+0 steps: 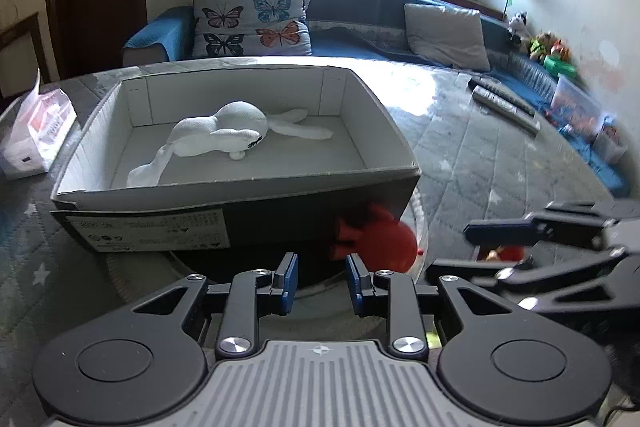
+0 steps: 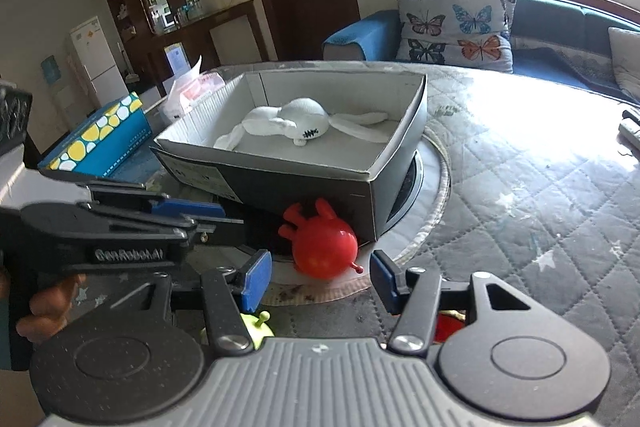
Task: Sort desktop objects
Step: 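Grasp the red round toy with the right tool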
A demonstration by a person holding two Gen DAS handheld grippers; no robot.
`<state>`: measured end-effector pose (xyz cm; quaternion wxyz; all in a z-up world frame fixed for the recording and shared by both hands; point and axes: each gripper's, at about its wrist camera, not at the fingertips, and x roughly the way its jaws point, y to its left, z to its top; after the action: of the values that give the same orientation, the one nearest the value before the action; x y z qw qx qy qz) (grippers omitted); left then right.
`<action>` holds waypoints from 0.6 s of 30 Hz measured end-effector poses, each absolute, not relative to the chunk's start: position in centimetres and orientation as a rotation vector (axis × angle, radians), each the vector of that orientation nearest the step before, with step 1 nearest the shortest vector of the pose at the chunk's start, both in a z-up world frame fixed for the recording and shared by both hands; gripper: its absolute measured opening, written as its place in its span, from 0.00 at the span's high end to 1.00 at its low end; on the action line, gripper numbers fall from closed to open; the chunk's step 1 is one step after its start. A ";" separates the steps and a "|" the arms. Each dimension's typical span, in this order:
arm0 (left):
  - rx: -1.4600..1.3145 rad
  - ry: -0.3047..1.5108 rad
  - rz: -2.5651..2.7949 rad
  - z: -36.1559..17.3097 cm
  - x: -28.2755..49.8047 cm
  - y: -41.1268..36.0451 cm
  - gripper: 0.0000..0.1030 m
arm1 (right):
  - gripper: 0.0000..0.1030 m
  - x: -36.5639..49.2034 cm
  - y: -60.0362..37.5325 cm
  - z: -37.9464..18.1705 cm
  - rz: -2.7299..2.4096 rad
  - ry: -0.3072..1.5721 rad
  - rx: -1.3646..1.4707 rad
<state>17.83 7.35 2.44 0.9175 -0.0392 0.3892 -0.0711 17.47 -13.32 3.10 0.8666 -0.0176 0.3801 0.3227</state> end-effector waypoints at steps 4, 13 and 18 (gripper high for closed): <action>-0.111 0.801 -0.173 2.4 18.8 7.5 0.72 | 0.46 18.3 -12.7 2.2 0.680 0.815 -0.052; -0.198 0.849 -0.228 1.2 21.0 7.9 0.72 | 0.46 20.2 -11.2 0.7 0.694 0.848 -0.091; -0.237 0.877 -0.231 0.5 21.9 8.2 0.72 | 0.46 20.9 -10.6 0.0 0.704 0.864 -0.108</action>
<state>21.91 8.23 0.47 0.8922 -0.1143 0.4226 -0.1115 20.86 -10.61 -0.04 0.8473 -0.0511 0.4099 0.3339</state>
